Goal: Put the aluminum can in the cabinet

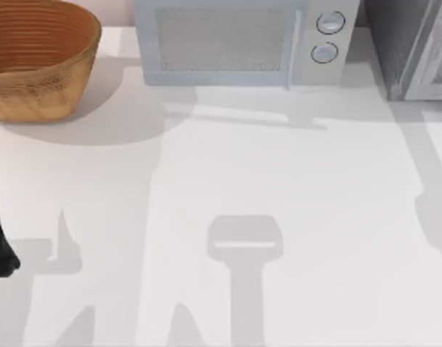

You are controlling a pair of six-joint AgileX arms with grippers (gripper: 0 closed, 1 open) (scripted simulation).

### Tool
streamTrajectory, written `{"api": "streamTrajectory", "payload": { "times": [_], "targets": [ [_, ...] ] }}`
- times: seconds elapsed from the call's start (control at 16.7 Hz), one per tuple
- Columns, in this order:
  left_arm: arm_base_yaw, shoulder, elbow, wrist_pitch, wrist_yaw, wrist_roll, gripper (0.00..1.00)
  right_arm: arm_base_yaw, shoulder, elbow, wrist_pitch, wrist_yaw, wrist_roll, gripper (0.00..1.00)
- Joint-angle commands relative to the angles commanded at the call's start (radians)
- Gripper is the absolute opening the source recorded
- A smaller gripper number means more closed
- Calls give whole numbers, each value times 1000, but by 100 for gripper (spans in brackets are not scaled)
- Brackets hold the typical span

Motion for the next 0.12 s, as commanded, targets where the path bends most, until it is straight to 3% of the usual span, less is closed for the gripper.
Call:
{"api": "streamTrajectory", "payload": {
  "times": [0.12],
  "targets": [
    [0,0,0,0,0,0,100,0,0,0,0,0,0,100]
  ]
}}
